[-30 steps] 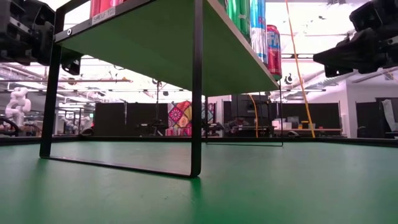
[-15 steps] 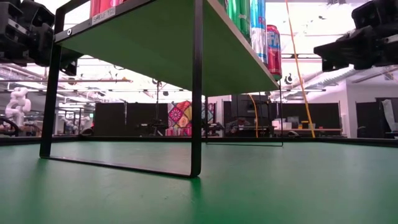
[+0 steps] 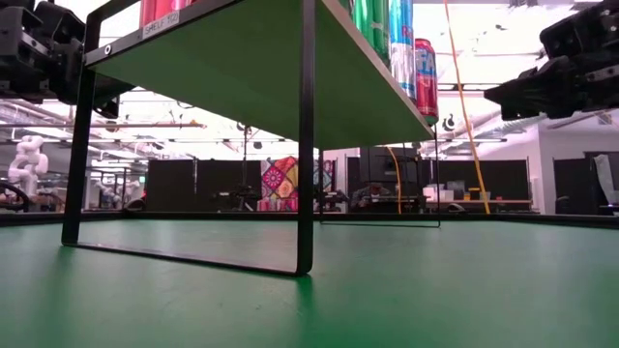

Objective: Sort soda cans
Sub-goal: Return to Home Position

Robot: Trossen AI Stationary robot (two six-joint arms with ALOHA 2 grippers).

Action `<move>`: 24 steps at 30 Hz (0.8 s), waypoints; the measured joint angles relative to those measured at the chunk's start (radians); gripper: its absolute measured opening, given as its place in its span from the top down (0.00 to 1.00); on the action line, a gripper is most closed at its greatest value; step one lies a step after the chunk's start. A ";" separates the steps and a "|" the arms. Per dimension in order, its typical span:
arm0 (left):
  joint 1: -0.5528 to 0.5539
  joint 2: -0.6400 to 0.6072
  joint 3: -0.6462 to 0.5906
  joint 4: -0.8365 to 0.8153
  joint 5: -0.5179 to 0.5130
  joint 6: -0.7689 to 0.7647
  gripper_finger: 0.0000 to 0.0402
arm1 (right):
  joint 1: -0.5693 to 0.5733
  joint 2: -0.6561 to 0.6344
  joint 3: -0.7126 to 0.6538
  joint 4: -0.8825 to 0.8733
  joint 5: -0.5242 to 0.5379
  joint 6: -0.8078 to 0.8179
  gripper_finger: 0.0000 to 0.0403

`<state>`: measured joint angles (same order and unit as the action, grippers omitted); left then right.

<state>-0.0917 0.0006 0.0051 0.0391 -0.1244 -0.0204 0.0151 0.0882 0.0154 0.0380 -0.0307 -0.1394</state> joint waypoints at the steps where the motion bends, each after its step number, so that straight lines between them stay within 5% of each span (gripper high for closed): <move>1: 0.000 0.000 0.000 0.000 -0.001 0.000 0.97 | -0.006 0.000 0.000 -0.004 0.001 0.006 1.00; 14: 0.000 0.044 0.000 -0.004 -0.003 0.023 0.97 | -0.015 0.019 0.000 -0.016 0.004 0.026 1.00; 24: 0.000 0.025 0.000 -0.025 0.134 0.030 0.97 | -0.014 0.024 0.000 -0.017 0.003 0.026 1.00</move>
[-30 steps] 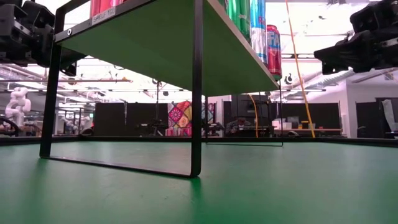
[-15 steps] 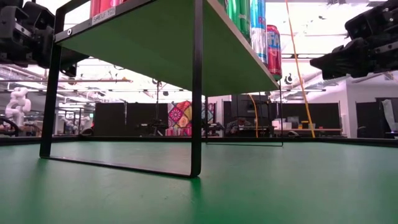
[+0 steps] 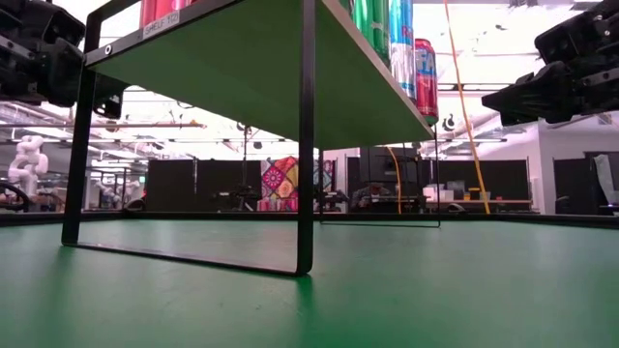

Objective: Sort soda cans
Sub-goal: Return to Home Position

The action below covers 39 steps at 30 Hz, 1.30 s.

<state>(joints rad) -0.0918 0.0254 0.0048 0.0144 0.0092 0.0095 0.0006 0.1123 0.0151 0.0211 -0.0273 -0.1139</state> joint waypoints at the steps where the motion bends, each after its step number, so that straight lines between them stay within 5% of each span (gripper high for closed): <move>1: 0.000 -0.010 0.000 0.000 -0.002 0.008 0.97 | 0.000 0.000 0.000 0.002 0.000 0.000 1.00; 16: 0.001 -0.025 0.002 -0.006 -0.033 0.022 0.97 | 0.000 -0.111 0.000 0.038 0.000 -0.059 1.00; 39: 0.000 -0.024 0.003 -0.008 -0.026 -0.012 0.97 | 0.000 -0.109 0.000 0.009 0.003 -0.030 1.00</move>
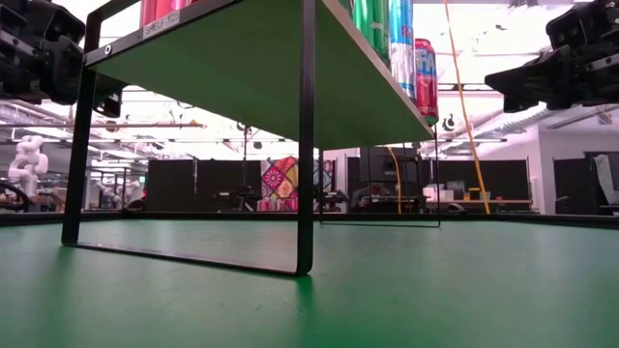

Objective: Sort soda cans
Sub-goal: Return to Home Position

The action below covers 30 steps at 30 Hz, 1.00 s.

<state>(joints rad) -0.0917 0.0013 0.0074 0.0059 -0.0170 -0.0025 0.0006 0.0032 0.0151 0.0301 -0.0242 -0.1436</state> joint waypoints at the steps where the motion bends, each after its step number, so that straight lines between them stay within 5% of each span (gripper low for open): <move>1: 0.000 0.000 -0.001 0.004 0.000 -0.004 0.97 | 0.000 0.000 0.000 0.000 0.000 0.000 1.00; 30: 0.000 0.000 -0.003 0.010 0.008 0.009 0.97 | 0.000 0.000 0.000 0.000 -0.003 0.001 1.00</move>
